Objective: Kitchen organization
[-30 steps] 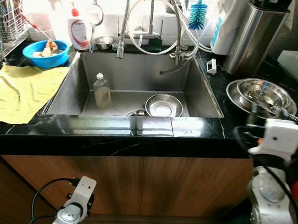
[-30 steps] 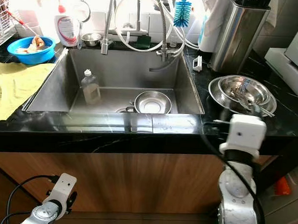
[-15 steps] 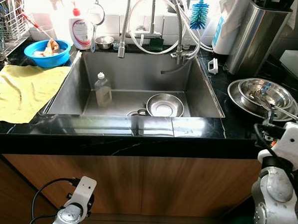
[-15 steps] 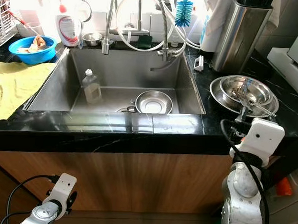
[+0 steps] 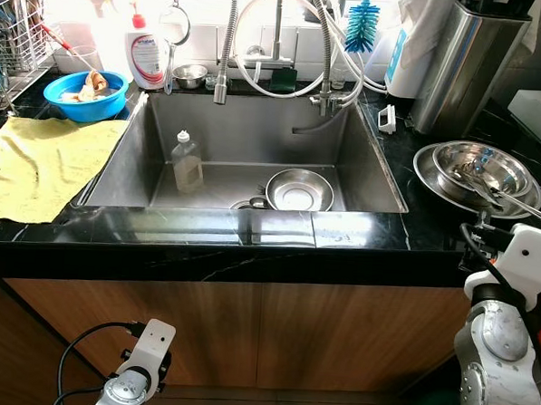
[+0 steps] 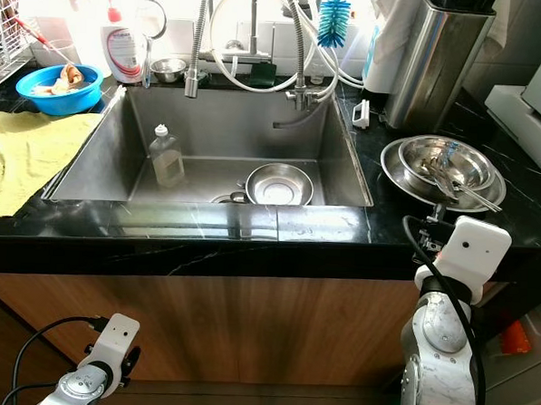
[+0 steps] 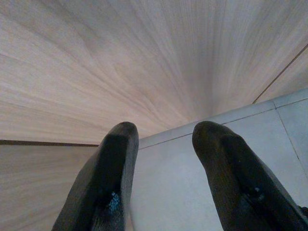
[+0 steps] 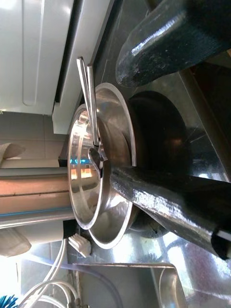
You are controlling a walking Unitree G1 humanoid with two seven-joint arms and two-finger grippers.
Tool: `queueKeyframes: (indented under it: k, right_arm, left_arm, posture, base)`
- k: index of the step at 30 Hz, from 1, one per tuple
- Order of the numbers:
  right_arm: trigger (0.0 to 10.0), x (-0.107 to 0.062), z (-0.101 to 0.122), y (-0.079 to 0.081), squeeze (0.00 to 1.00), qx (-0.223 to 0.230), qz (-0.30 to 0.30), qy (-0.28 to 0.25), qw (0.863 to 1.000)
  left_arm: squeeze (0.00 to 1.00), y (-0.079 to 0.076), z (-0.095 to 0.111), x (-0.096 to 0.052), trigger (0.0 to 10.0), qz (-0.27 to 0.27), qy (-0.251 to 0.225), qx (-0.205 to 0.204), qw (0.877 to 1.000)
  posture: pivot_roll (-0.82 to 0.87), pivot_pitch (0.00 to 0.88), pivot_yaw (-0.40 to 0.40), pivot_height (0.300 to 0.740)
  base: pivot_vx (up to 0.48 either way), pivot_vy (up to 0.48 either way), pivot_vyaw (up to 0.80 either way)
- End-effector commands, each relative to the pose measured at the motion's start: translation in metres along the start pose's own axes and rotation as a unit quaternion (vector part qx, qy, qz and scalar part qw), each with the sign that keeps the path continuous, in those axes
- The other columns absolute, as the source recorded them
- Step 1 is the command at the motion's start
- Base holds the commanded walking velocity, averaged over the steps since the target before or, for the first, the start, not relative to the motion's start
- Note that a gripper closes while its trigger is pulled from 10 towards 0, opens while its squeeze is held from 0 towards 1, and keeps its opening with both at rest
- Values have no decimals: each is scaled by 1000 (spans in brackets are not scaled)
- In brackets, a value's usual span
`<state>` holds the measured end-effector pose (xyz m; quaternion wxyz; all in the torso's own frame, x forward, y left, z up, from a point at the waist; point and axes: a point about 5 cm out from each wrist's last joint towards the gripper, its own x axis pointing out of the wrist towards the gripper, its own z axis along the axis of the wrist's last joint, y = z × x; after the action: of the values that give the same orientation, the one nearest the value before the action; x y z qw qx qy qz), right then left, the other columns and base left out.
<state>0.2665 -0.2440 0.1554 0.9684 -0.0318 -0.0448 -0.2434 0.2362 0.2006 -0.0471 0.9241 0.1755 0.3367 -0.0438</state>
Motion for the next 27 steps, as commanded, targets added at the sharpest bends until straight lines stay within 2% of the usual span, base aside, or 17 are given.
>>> queueKeyframes:
  k: [1, 6, 11, 16, 21, 27]
  right_arm:
    - [10000, 5, -1, -3, 0, -2, -12, 10, 1000]
    - [10000, 9, 7, -5, 0, -5, -20, -6, 1000]
    - [10000, 4, 15, 5, 0, 2, 22, -36, 999]
    - [10000, 3, 21, 7, 0, 5, 28, -52, 998]
    - [10000, 1, 38, -1, 0, 0, -18, -106, 994]
    - [10000, 3, 44, -7, 0, -2, -34, -118, 992]
  left_arm:
    - [0, 1, -6, -2, 10000, -2, 9, 6, 1000]
    - [0, 2, -7, -2, 10000, 0, 11, 6, 1000]
    - [0, 2, -7, -2, 10000, 0, 11, 6, 1000]
    - [0, 1, -6, -2, 10000, -1, 10, 6, 1000]
    - [0, 2, -6, -2, 10000, 0, 10, 6, 1000]
    - [0, 2, -6, -2, 10000, 0, 11, 8, 1000]
  posture:
    - [-69, 0, 14, 740]
    - [-66, 0, 13, 740]
    - [-71, 0, 15, 740]
    - [-70, 0, 15, 740]
    - [-70, 0, 15, 740]
    - [-73, 0, 17, 740]
  base:
    - [0, 0, 0]
    - [0, 0, 0]
    - [0, 0, 0]
    - [0, 0, 0]
    - [0, 0, 0]
    - [0, 0, 0]
